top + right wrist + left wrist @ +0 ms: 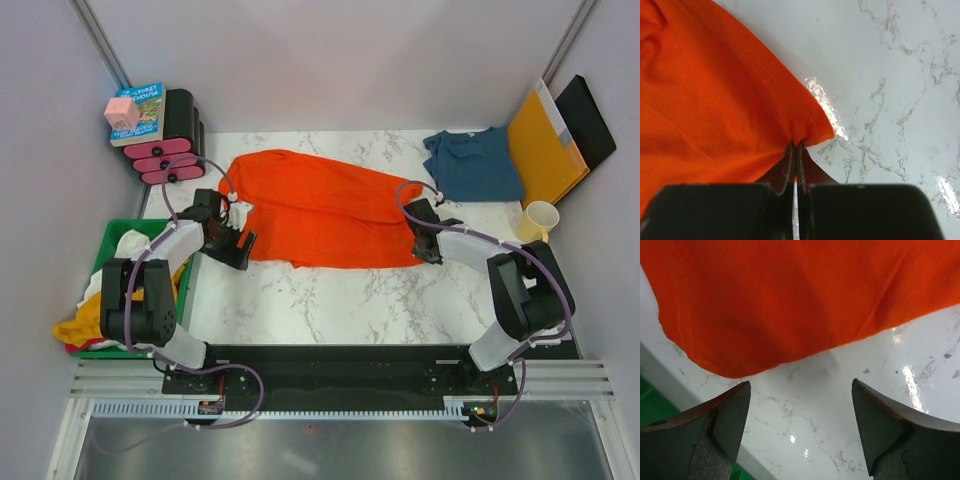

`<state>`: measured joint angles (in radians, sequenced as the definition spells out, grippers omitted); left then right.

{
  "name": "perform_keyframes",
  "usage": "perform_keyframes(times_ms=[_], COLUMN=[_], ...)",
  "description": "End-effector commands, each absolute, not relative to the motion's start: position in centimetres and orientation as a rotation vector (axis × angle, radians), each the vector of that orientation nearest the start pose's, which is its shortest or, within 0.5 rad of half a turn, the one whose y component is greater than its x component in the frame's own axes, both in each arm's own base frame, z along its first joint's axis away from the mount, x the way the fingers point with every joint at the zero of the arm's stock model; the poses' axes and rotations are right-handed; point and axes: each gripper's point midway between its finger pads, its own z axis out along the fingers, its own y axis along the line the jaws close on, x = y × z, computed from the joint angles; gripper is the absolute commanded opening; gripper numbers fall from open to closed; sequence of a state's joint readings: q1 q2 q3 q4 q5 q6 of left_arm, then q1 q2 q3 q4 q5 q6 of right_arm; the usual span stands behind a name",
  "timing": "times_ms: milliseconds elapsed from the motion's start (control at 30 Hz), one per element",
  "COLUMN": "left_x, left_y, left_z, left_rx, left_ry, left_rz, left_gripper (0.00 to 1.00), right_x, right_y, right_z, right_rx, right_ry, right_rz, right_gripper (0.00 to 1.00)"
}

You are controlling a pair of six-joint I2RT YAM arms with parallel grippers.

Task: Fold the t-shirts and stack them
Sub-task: Flatten the tshirt out

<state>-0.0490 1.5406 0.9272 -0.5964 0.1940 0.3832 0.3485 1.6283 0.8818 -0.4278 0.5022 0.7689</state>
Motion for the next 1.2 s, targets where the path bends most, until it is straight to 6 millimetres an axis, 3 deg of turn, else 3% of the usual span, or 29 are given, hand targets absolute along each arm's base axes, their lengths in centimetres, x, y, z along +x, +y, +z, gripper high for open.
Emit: perform_keyframes(times_ms=[0, 133, 233, 267, 367, 467, 633, 667, 800, 833, 867, 1000, 1033, 1067, 1133, 1167], left_x=[33.9, 35.3, 35.7, 35.6, 35.2, 34.7, 36.6, 37.8, 40.8, 41.4, 42.7, 46.1, 47.5, 48.4, 50.9, 51.7], left_y=[-2.5, -3.1, -3.3, -3.3, -3.2, -3.8, -4.9, -5.1, -6.3, -6.6, -6.8, -7.4, -7.7, -8.1, -8.1, -8.2], left_z=[4.1, 4.3, 3.2, 2.6, 1.9, 2.7, 9.6, 11.8, 16.1, 15.4, 16.7, 15.9, 16.9, 15.1, 15.6, 13.3], left_rx=[0.603, 0.553, 0.564, 0.571, 0.577, 0.584, 0.552, 0.541, 0.500, 0.500, 0.496, 0.489, 0.489, 0.496, 0.486, 0.483], left_ry=[2.560, 2.527, 2.553, 2.580, 2.607, 2.577, 2.380, 2.325, 2.265, 2.291, 2.262, 2.283, 2.253, 2.287, 2.266, 2.313], left_rz=[-0.035, -0.058, -0.060, -0.061, -0.059, -0.101, -0.131, -0.131, -0.191, -0.214, -0.211, -0.214, -0.206, -0.213, -0.166, -0.156], left_gripper=[0.88, 0.89, 0.76, 0.47, 0.02, 0.02, 0.02, 0.02, 0.02, 0.02, 0.02, 0.02, 0.02, 0.02, 0.02, 0.02], right_x=[33.2, 33.3, 33.3, 33.2, 32.9, 32.9, 33.0, 33.0, 33.2, 33.3, 33.3, 33.4, 33.3, 33.3, 33.2, 33.2], right_y=[5.5, 5.6, 5.5, 5.4, 5.4, 5.4, 5.4, 5.4, 5.6, 5.6, 5.6, 5.7, 5.6, 5.7, 5.6, 5.6], right_z=[4.3, 4.7, 4.5, 4.4, 4.0, 3.7, 3.8, 3.9, 4.0, 4.0, 4.1, 4.2, 4.1, 4.1, 3.9, 3.8], right_rx=[0.646, 0.635, 0.632, 0.633, 0.632, 0.631, 0.628, 0.628, 0.625, 0.625, 0.623, 0.610, 0.610, 0.606, 0.601, 0.601], right_ry=[2.401, 2.395, 2.399, 2.401, 2.411, 2.414, 2.413, 2.410, 2.411, 2.407, 2.410, 2.412, 2.415, 2.417, 2.423, 2.426], right_rz=[-0.261, -0.255, -0.262, -0.265, -0.273, -0.277, -0.273, -0.272, -0.263, -0.263, -0.260, -0.259, -0.263, -0.262, -0.271, -0.273], right_gripper=[0.00, 0.00, 0.00, 0.00, 0.00, 0.00, 0.00, 0.00, 0.00, 0.00, 0.00, 0.00, 0.00, 0.00, 0.00, 0.00])
